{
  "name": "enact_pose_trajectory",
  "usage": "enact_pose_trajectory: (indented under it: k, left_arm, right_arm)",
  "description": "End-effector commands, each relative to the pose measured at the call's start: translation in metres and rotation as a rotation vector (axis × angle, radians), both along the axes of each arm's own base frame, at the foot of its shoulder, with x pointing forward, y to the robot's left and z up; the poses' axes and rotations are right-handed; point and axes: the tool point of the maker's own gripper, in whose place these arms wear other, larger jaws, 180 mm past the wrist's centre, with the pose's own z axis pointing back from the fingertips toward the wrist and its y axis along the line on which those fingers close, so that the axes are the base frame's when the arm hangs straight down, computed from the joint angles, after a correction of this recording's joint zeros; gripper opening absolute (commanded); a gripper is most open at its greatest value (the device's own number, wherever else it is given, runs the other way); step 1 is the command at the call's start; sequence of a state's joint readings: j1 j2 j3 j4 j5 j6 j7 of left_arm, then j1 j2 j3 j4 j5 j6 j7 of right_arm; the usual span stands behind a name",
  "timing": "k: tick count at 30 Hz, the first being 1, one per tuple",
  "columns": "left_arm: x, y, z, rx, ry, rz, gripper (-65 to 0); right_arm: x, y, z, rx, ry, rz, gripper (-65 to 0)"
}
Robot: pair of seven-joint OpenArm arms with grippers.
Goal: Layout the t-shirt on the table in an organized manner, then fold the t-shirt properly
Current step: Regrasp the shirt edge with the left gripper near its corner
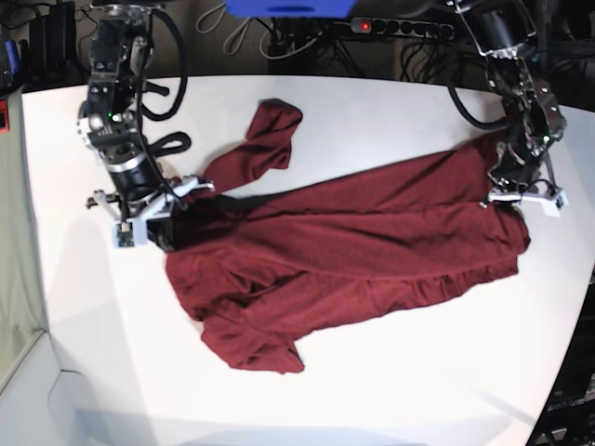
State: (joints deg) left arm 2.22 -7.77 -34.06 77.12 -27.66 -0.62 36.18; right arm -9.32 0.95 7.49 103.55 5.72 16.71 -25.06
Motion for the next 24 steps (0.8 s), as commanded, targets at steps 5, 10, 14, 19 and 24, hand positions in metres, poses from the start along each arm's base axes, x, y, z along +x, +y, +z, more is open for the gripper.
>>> enact_pose_trajectory:
  k: [5,10,14,19,24]
  left_arm:
    - [0.008,0.01,0.016,0.028,-0.044,0.009,-64.9]
    - [0.007,0.01,0.016,0.027,-0.046,0.009,-65.0]
    - [0.012,0.011,0.033,0.051,-0.083,0.002,-65.0]
    - [0.013,0.01,0.063,0.103,-0.145,-0.021,-65.0]
    - [0.009,0.007,0.077,0.13,-0.175,-0.032,-65.0]
  right_arm:
    - [0.005,0.0,0.008,0.006,-0.036,0.001,-65.0]
    - [0.005,0.0,0.008,0.009,-0.036,0.0,-65.0]
    - [0.005,0.0,0.008,0.009,-0.036,0.0,-65.0]
    - [0.005,0.001,0.008,0.009,-0.036,0.002,-65.0]
    - [0.005,0.001,0.008,0.011,-0.036,0.001,-65.0]
